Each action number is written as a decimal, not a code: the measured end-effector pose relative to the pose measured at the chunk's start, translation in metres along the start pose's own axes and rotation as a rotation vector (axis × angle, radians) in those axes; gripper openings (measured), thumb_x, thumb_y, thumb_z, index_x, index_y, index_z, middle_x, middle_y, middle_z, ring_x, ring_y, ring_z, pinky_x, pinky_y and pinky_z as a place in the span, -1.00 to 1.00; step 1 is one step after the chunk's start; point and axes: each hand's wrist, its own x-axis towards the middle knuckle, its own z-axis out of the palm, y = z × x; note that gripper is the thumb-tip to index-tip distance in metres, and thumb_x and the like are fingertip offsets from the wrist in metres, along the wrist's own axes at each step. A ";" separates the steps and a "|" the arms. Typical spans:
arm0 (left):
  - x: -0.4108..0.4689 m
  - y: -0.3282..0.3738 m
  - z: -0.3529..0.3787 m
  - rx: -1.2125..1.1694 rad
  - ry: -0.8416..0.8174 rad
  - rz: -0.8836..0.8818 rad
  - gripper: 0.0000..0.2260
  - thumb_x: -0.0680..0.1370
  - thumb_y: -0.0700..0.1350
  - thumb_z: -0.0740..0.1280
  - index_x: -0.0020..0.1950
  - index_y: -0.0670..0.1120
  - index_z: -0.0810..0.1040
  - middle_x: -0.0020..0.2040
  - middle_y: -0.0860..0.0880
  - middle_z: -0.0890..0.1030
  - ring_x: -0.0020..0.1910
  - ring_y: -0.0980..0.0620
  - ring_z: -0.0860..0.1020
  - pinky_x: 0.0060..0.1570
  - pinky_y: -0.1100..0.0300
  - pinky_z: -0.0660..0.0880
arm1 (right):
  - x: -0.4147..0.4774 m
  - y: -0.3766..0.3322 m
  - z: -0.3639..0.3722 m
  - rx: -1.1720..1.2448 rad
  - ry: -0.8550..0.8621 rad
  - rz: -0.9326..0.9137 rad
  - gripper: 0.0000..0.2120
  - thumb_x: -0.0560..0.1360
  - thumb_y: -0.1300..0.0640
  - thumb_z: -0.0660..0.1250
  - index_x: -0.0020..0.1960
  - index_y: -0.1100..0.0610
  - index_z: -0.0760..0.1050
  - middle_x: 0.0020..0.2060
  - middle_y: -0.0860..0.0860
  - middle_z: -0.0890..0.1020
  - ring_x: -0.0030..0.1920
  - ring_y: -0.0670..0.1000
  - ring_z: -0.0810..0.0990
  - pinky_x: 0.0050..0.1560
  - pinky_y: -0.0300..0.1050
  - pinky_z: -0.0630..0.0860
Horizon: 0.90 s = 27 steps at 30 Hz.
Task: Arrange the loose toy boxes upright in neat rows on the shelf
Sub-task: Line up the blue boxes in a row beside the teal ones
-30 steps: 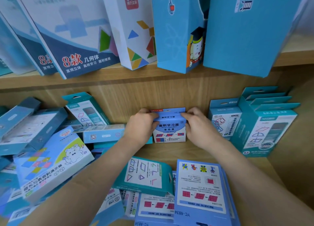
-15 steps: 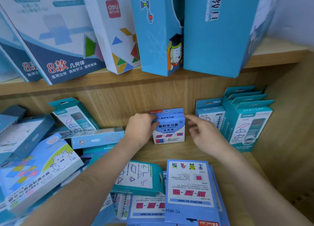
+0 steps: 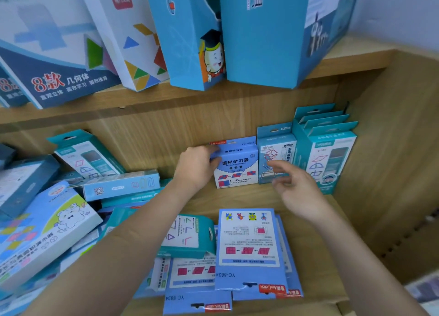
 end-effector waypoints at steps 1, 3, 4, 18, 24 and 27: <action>-0.004 -0.001 -0.004 -0.001 -0.013 -0.005 -0.69 0.55 -0.02 0.28 0.29 0.05 0.49 0.02 -0.08 0.66 0.05 -0.17 0.58 0.02 0.06 0.50 | -0.003 0.001 -0.002 0.012 -0.023 -0.001 -0.62 0.52 0.27 0.27 0.29 -0.03 0.45 0.15 0.00 0.53 -0.03 -0.09 0.57 0.05 -0.22 0.42; -0.019 0.001 -0.015 0.008 0.002 0.004 -0.65 0.53 -0.04 0.28 0.32 0.08 0.44 0.03 -0.05 0.66 0.03 -0.15 0.60 0.00 0.03 0.52 | -0.012 0.004 -0.010 0.032 -0.089 -0.014 -0.63 0.51 0.22 0.32 0.26 -0.07 0.45 0.14 -0.03 0.54 0.00 -0.11 0.56 0.14 -0.13 0.46; -0.030 0.003 -0.021 -0.010 0.009 0.015 -0.64 0.52 -0.06 0.29 0.32 0.09 0.44 0.03 -0.01 0.66 0.01 -0.10 0.61 0.00 0.05 0.52 | -0.017 0.006 -0.014 0.033 -0.123 -0.020 -0.63 0.50 0.18 0.34 0.26 -0.09 0.45 0.15 -0.04 0.54 0.04 -0.09 0.55 0.18 -0.09 0.47; -0.173 0.017 0.009 0.036 -0.386 0.334 -0.28 0.39 0.27 0.38 0.48 0.24 0.15 0.53 0.17 0.10 0.49 0.13 0.09 0.46 0.21 0.05 | -0.077 0.038 0.001 0.103 -0.302 0.040 -0.56 0.47 0.05 0.39 0.31 -0.16 0.39 0.23 -0.13 0.50 0.23 -0.15 0.45 0.27 -0.01 0.45; -0.181 0.015 0.018 -0.093 -0.349 0.348 -0.50 0.53 0.13 0.24 0.46 0.21 0.23 0.49 0.21 0.11 0.50 0.20 0.06 0.43 0.33 -0.02 | -0.095 0.032 0.006 0.221 -0.261 0.049 -0.69 0.45 -0.15 0.24 0.15 -0.09 0.51 0.13 -0.26 0.53 0.17 -0.30 0.47 0.21 -0.33 0.41; -0.177 0.023 0.010 -0.360 -0.117 0.242 -0.67 0.53 0.03 0.20 0.28 0.13 0.52 0.28 0.29 0.42 0.33 0.34 0.32 0.35 0.42 0.19 | -0.104 0.025 0.000 0.478 -0.188 0.109 -0.50 0.40 -0.41 0.08 0.10 -0.17 0.58 0.13 -0.24 0.59 0.16 -0.35 0.49 0.25 -0.32 0.36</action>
